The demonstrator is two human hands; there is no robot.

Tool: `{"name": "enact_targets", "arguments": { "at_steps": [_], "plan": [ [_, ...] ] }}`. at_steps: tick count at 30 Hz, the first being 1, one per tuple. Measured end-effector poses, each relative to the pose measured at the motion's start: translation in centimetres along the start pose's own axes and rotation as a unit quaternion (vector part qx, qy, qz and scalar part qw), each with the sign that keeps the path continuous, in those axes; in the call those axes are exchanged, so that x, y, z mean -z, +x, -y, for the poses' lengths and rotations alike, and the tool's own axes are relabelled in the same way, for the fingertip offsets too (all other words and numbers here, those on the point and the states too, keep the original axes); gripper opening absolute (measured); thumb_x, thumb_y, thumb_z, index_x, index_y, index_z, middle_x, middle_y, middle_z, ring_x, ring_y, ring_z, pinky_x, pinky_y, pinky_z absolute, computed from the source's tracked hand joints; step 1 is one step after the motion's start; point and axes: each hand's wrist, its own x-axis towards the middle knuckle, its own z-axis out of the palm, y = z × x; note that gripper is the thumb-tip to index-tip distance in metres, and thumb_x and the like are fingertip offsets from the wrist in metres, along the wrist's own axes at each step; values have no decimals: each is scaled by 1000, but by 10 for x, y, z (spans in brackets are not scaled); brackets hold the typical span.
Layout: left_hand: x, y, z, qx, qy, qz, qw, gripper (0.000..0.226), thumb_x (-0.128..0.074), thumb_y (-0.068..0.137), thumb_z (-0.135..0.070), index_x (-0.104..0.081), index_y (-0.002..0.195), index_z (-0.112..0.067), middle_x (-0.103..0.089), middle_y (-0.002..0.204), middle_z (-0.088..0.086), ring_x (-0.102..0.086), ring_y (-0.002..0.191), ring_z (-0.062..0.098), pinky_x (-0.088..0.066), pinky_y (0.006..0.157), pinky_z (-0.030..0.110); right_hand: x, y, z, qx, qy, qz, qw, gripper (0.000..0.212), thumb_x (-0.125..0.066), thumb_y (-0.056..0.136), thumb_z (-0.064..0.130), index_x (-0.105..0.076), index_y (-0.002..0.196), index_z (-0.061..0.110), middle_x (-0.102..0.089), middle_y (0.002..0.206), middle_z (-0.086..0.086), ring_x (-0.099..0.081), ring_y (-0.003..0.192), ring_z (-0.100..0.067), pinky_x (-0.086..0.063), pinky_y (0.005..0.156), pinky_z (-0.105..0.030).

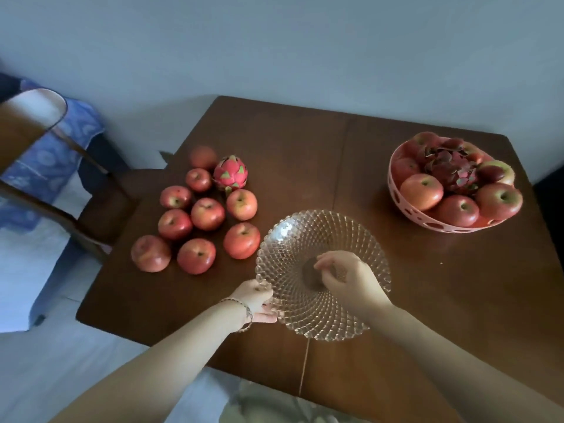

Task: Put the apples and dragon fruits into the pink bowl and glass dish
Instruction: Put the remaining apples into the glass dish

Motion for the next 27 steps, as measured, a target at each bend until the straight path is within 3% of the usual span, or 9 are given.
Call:
{"name": "enact_targets", "arguments": {
  "at_steps": [2, 5, 7, 11, 15, 17, 21, 23, 27],
  "plan": [
    [27, -1, -4, -61, 203, -19, 977, 33, -45, 95, -26, -46, 123, -9, -61, 110, 14, -65, 83, 27, -53, 79, 38, -22, 19, 18, -6, -10, 18, 1000, 18, -56, 88, 9, -66, 100, 19, -56, 104, 9, -51, 99, -7, -46, 96, -26],
    [74, -3, -16, -231, 514, -129, 816, 39, -48, 93, -31, -45, 130, -18, -58, 122, 5, -57, 110, 20, -47, 93, 33, -61, 53, 43, -9, -76, 46, 996, 37, -59, 86, 20, -54, 123, 16, -52, 122, 0, -48, 113, -15, -39, 103, -30],
    [103, -1, -22, -293, 574, -183, 743, 48, -54, 89, -30, -41, 135, -19, -45, 134, 7, -44, 123, 24, -41, 100, 34, -91, 77, 57, -23, -155, 59, 986, 58, -62, 82, 30, -40, 135, 19, -43, 135, -5, -37, 128, -23, -30, 107, -32],
    [143, 17, -32, -260, 651, -190, 688, 73, -61, 82, -41, -25, 143, -24, -21, 150, 9, -31, 133, 28, -35, 106, 36, -143, 122, 70, -70, -332, 73, 938, 85, -65, 74, 51, -24, 141, 18, -42, 134, -16, -33, 128, -33, -22, 111, -39],
    [160, 40, -30, -238, 664, -131, 697, 78, -60, 81, -44, -18, 144, -26, -24, 148, 7, -37, 128, 28, -42, 97, 36, -168, 147, 68, -140, -365, 78, 917, 91, -66, 68, 60, -27, 138, 16, -45, 134, -21, -32, 131, -36, -10, 116, -44],
    [159, 46, -24, -228, 664, -119, 702, 80, -60, 82, -44, -14, 145, -26, -23, 148, 8, -37, 127, 28, -45, 95, 35, -171, 146, 69, -121, -339, 50, 932, 89, -70, 64, 58, -32, 134, 18, -47, 129, -18, -35, 127, -35, -15, 115, -41],
    [159, 55, -22, -233, 664, -127, 699, 79, -59, 84, -42, -11, 145, -25, -24, 147, 10, -39, 125, 30, -47, 92, 35, -149, 124, 78, -108, -126, -52, 985, 87, -77, 60, 50, -34, 132, 25, -40, 120, -5, -51, 104, -25, -44, 89, -32],
    [160, 57, -23, -234, 652, -128, 709, 79, -60, 83, -42, -13, 144, -25, -28, 143, 10, -42, 121, 30, -48, 89, 34, -125, 108, 73, -121, -40, -96, 987, 85, -81, 60, 44, -34, 130, 29, -35, 117, 2, -49, 96, -15, -45, 84, -26],
    [154, 49, -31, -235, 517, -131, 813, 77, -71, 72, -40, -29, 137, -29, -42, 125, 3, -51, 110, 28, -49, 89, 37, -77, 75, 30, -203, -31, -142, 968, 94, -84, 60, 42, -30, 136, 28, -32, 123, 5, -44, 104, -13, -49, 93, -34]
  ]
}}
